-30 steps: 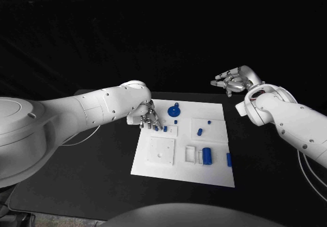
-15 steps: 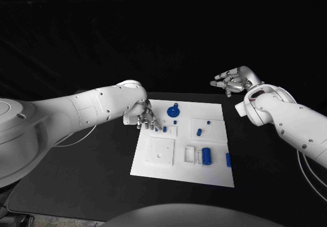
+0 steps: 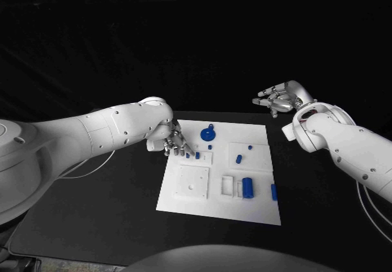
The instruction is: Assemble the parts on the task board
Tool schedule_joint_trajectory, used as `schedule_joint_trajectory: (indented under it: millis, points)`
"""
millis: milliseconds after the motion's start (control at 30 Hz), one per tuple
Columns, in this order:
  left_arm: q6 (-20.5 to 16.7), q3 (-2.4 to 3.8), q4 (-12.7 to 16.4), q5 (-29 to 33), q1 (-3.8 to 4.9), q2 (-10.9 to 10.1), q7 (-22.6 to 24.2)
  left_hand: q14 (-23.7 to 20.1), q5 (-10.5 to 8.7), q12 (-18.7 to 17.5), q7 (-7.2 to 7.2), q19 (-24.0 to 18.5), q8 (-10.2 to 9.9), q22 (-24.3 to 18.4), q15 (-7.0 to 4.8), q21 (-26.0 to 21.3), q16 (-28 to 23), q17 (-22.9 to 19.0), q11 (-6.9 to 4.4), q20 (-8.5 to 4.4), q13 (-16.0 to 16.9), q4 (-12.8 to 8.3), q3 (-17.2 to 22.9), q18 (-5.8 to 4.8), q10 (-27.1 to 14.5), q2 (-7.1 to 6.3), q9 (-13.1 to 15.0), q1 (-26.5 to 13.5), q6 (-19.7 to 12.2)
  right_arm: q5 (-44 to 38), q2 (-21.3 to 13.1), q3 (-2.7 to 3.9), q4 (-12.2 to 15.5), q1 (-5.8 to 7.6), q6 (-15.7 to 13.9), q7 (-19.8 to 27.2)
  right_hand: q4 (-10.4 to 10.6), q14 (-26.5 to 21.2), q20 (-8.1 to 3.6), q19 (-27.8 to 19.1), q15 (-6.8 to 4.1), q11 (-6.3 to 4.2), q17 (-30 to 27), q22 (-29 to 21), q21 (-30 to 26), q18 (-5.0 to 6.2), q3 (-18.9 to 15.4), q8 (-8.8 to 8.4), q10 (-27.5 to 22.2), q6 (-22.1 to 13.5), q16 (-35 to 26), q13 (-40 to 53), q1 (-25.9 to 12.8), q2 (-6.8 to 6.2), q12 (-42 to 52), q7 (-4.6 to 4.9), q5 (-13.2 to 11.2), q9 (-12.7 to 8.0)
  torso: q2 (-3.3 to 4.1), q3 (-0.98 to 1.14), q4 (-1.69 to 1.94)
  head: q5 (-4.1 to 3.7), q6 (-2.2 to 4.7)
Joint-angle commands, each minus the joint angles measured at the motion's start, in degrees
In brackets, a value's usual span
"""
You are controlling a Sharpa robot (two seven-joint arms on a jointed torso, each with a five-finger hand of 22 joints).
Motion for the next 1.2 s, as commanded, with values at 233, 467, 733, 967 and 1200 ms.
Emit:
schedule_joint_trajectory:
  millis: [233,467,733,967,1200]
  points:
    - [-11.7,0.89,4.9,-0.4,0.37,-4.5,10.4,-3.6,10.89,-6.5,1.14,-2.4,2.7,-2.0,1.28,-4.8,-8.2,-4.5,0.52,1.33,-3.3,-11.2,0.4,0.1,-5.1,10.18,-32.4,6.4,2.7,0.4,-0.6,0.0,0.1,-0.32,0.1,0.7,0.0,-0.4,0.36,0.9,-0.01,0.05,-0.1,2.1,-0.4,1.03,-0.2,-0.16,-0.4,-0.3,-0.1,-0.2,-0.2,0.22,-0.1,-0.18,0.2,0.0,-0.04,-0.02,0.15,-1.07,1.14]
    - [-29.9,1.53,9.4,-5.1,0.54,-5.8,29.7,-3.2,12.52,-22.0,2.52,-3.8,-0.7,-6.7,3.46,-10.6,-22.6,-12.2,3.09,3.17,-11.3,-19.7,3.5,1.62,-9.2,10.87,-32.8,13.7,6.4,1.4,-0.8,0.0,-0.1,-0.4,-0.9,1.4,-0.5,-0.8,0.44,0.5,0.07,0.05,-1.8,-0.4,-8.2,1.3,0.4,-0.19,0.0,-0.3,-2.5,-4.7,0.1,0.34,-3.0,-0.15,-0.1,0.0,0.04,-0.11,-0.05,-1.42,2.17]
    - [-37.6,1.25,9.7,-13.1,-0.02,-4.5,39.9,-2.0,5.08,-30.8,2.87,-4.1,-6.5,-5.4,4.69,-10.5,-25.3,-12.9,5.63,4.42,-11.5,-22.2,3.3,3.15,-13.2,9.96,-32.8,14.9,7.5,2.8,-0.7,0.0,0.0,-0.43,-1.2,1.8,-1.0,-1.4,0.56,0.6,0.21,0.14,-2.1,0.2,-10.0,1.37,1.2,-0.19,-0.3,-0.3,-2.9,-8.7,-0.1,0.48,-3.9,-0.09,-0.1,0.0,0.08,-0.01,-0.03,-1.64,2.72]
    - [-36.1,0.48,7.0,-21.1,-1.24,-1.8,42.4,-0.1,6.27,-30.8,2.16,-2.0,-9.0,-4.4,4.75,-9.7,-24.6,-11.9,6.42,4.71,-11.5,-24.5,3.6,4.46,-16.2,8.58,-32.8,15.1,7.9,3.1,-0.3,0.0,-0.1,-0.44,-1.2,2.0,-1.2,-1.4,0.55,0.8,0.21,0.14,-2.8,0.1,-10.9,1.3,2.0,-0.21,2.7,-0.3,-3.4,-18.3,-0.1,0.58,-14.4,-0.03,0.0,0.0,0.13,-0.07,-0.22,-1.66,3.05]
    - [-31.3,0.13,4.1,-27.7,-2.41,0.3,42.9,-0.1,8.17,-30.9,1.82,-1.4,-9.0,-0.1,4.5,-8.0,-21.1,-9.6,6.41,4.68,-11.5,-26.6,5.3,4.75,-17.0,7.44,-32.8,12.8,7.5,3.1,0.0,0.0,0.0,-0.44,-1.2,2.2,-1.4,-1.3,0.75,1.2,0.46,0.81,-3.2,0.0,-11.7,1.48,2.9,-0.15,7.5,-0.2,-3.5,-29.1,-0.4,0.61,-27.9,0.08,0.0,0.0,0.12,-0.01,-0.21,-1.72,3.17]
